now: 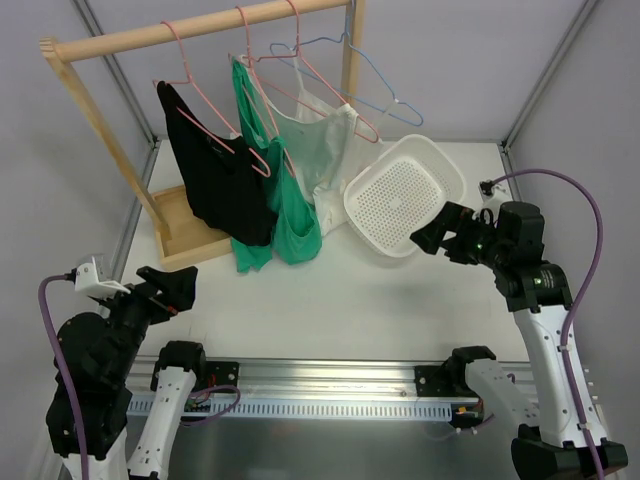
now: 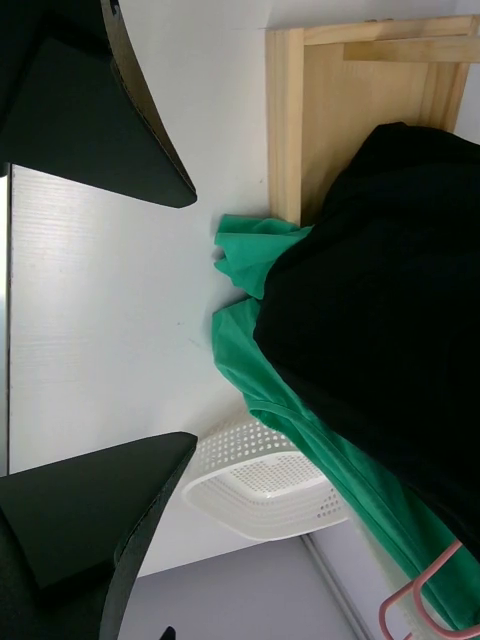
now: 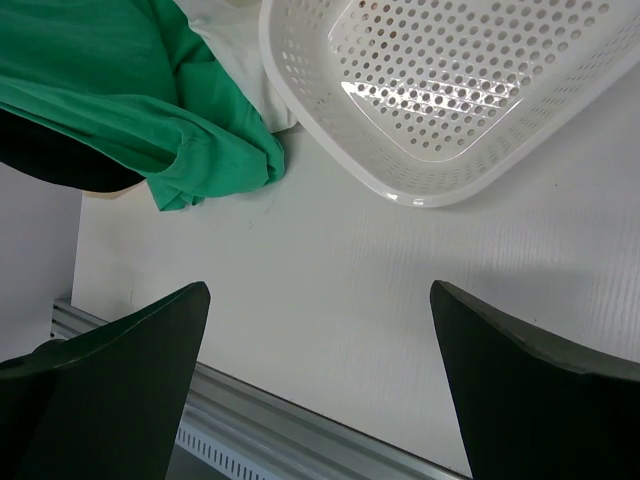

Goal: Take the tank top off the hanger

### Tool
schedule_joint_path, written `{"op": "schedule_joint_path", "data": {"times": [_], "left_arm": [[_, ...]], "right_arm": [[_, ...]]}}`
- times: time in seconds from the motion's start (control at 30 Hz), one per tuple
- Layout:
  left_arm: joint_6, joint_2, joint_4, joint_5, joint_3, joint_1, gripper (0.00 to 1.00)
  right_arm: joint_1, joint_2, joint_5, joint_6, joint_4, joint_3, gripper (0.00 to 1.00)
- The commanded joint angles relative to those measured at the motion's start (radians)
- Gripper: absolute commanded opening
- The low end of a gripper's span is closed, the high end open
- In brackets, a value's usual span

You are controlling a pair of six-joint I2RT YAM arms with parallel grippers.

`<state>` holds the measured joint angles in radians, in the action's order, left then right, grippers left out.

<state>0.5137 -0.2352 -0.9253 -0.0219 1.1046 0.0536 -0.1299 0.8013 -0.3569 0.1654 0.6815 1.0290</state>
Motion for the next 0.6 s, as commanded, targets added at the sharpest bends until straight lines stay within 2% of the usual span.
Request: {"op": "schedule_joint_path", "data": {"times": [0.0,0.2,0.27,0.57], "left_arm": [[0.012,-0.019,0.016,-0.006,-0.008,0.009,0.99],[0.012,-0.033,0.019,-0.006,-0.018,0.009,0.99],[0.009,-0.041,0.022,-0.004,-0.02,0.009,0.99],[-0.007,-0.081,0.045,-0.004,-0.023,0.009,0.99]], "right_arm": [[-0.005,0.003,-0.001,-0.03,-0.045,0.048,0.99],[-0.005,0.025,-0.013,-0.104,-0.054,0.052,0.99],[-0.004,0.026,0.042,-0.107,-0.079,0.025,0.99],[-0.016,-0.059,0.101,-0.265,-0.489,-0.263,0.99]]}}
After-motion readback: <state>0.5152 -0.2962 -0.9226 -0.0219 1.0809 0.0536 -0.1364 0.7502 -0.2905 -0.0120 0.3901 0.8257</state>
